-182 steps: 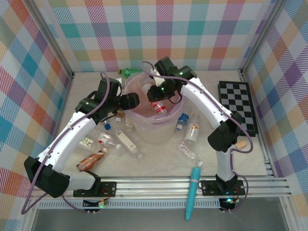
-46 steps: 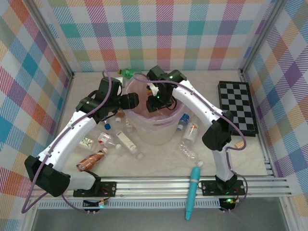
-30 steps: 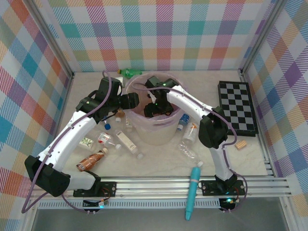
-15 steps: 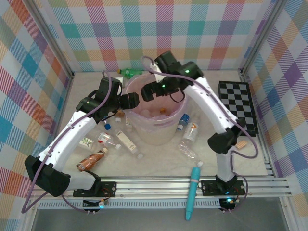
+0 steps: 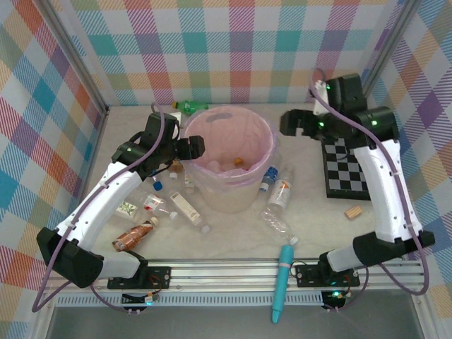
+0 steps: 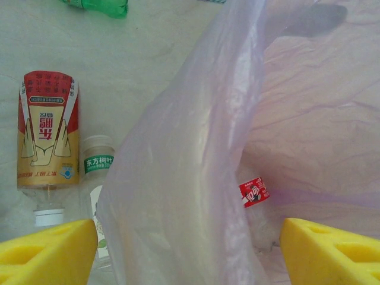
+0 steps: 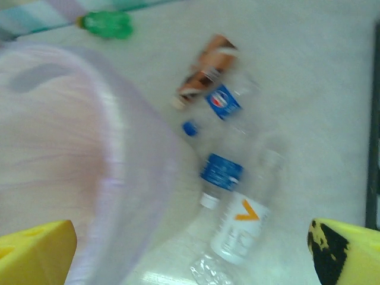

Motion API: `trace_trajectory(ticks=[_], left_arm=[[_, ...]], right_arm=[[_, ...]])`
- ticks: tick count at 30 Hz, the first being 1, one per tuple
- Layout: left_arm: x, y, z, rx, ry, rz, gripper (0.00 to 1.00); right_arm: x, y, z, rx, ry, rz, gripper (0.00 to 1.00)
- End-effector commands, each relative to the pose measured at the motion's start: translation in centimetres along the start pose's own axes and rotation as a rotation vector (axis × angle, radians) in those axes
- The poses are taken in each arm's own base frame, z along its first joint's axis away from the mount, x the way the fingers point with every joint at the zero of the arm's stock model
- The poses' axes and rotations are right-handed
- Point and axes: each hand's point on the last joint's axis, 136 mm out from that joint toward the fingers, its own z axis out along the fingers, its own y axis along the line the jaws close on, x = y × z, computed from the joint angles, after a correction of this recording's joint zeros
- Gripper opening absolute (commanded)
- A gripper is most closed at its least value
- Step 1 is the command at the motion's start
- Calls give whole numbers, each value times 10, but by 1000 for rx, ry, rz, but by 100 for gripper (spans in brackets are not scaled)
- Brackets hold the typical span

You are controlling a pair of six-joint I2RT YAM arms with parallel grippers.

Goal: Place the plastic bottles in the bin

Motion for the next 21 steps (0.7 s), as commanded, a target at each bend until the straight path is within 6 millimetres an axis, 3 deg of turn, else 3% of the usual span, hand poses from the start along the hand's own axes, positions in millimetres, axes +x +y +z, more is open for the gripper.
trace_trajectory(ticks=[1, 7, 12, 17, 21], left_arm=[[-4, -5, -1, 5, -6, 23, 80], [0, -3, 0, -4, 8, 28, 85], [0, 0, -3, -11, -7, 20, 86], [2, 0, -1, -9, -1, 11, 87], [3, -1, 0, -2, 3, 5, 87]], right_arm=[[37, -23, 23, 31, 133, 130, 99], [105, -39, 89, 1, 317, 255, 100], [143, -53, 142, -5, 382, 328, 100], [156, -43, 181, -93, 412, 363, 100], [167, -54, 208, -55, 448, 375, 100]])
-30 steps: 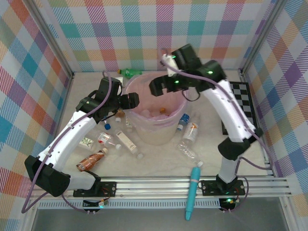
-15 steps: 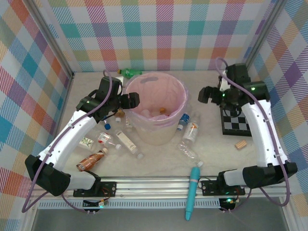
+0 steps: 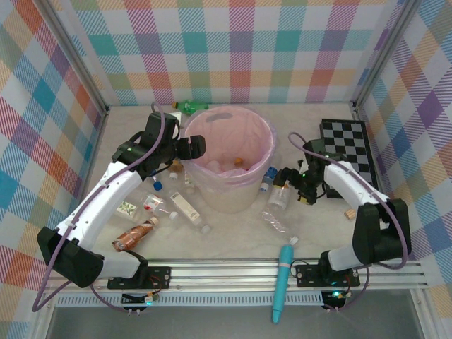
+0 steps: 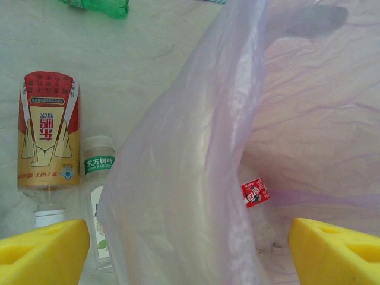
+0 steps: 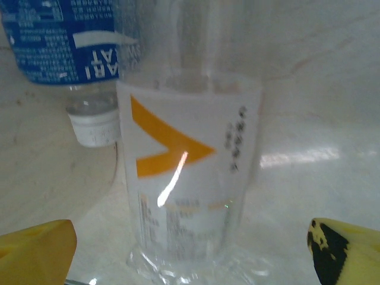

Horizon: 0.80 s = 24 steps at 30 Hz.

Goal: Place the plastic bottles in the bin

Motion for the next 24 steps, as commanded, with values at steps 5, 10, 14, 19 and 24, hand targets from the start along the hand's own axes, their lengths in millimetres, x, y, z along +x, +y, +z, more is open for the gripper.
trace_trajectory(ticks=[5, 10, 14, 19, 24], left_arm=[[6, 1, -3, -3, 2, 2, 87], [6, 1, -3, -4, -1, 3, 87], [5, -1, 0, 1, 5, 2, 87], [5, -2, 1, 4, 6, 2, 87], [4, -2, 1, 2, 8, 9, 88]], right_arm=[[-23, -1, 33, -14, -45, -14, 95], [-27, -8, 46, 8, -39, -13, 80], [-28, -11, 46, 27, -42, -12, 66], [-27, -15, 37, 61, -49, -59, 62], [-31, -15, 14, 103, -52, -118, 60]])
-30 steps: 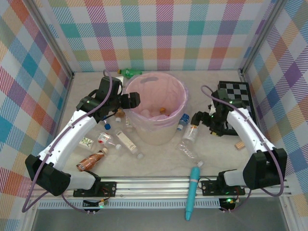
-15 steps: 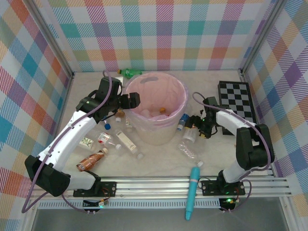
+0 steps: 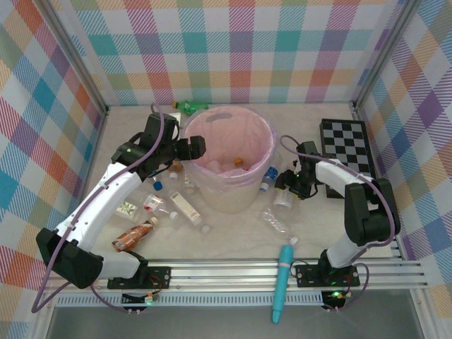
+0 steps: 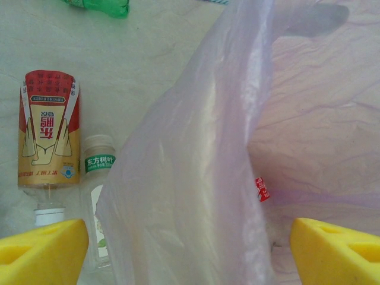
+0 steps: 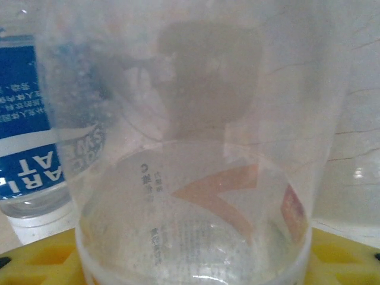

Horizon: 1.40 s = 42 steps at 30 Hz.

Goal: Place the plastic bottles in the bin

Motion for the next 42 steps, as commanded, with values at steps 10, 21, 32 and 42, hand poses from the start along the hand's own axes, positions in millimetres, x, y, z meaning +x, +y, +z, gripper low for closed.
trace_trajectory(ticks=[10, 21, 32, 42], left_arm=[[1, -5, 5, 9, 9, 13, 88], [-4, -8, 3, 18, 0, 21, 88], [-9, -10, -4, 24, -12, 18, 88], [-17, -12, -21, 33, -57, 15, 87]], right_arm=[[-16, 23, -157, 120, -139, -309, 57], [-15, 144, -285, -109, -358, -538, 55], [23, 278, -254, -338, -235, -795, 55], [37, 282, -160, -226, -33, -802, 56]])
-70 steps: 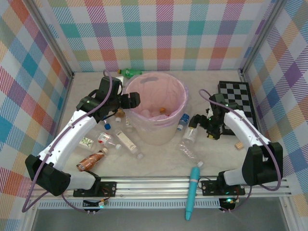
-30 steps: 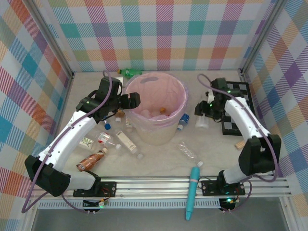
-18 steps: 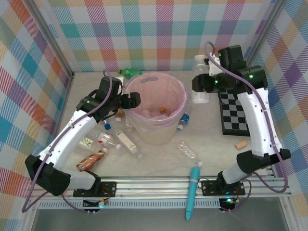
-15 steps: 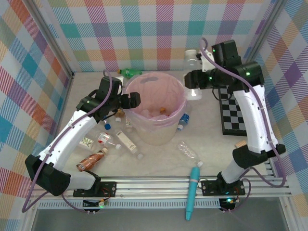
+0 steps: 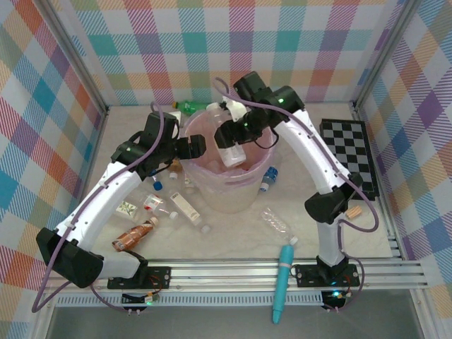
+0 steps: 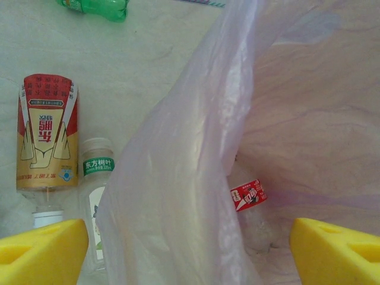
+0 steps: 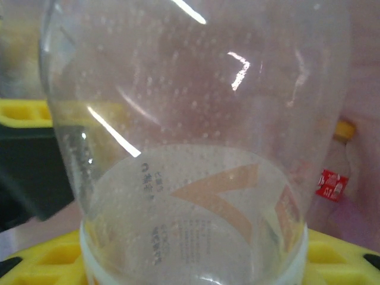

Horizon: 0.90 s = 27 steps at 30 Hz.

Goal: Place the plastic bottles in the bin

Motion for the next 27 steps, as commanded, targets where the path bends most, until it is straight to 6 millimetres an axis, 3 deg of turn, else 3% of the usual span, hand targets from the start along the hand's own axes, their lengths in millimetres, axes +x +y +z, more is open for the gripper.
trace_trajectory(ticks=[1, 10, 15, 22, 27], left_arm=[[-13, -10, -18, 30, -49, 12, 87], [-8, -11, -12, 47, -40, -3, 85], [-7, -11, -11, 49, -38, -8, 85], [-6, -14, -8, 68, -37, -3, 85], [-4, -13, -6, 65, -34, -1, 85]], right_arm=[[13, -3, 19, -7, 55, 39, 55], [46, -27, 91, -8, 152, 146, 56], [59, -38, 121, 2, 202, 199, 58], [74, -53, 159, 17, 254, 217, 66], [80, -54, 171, -1, 258, 227, 80]])
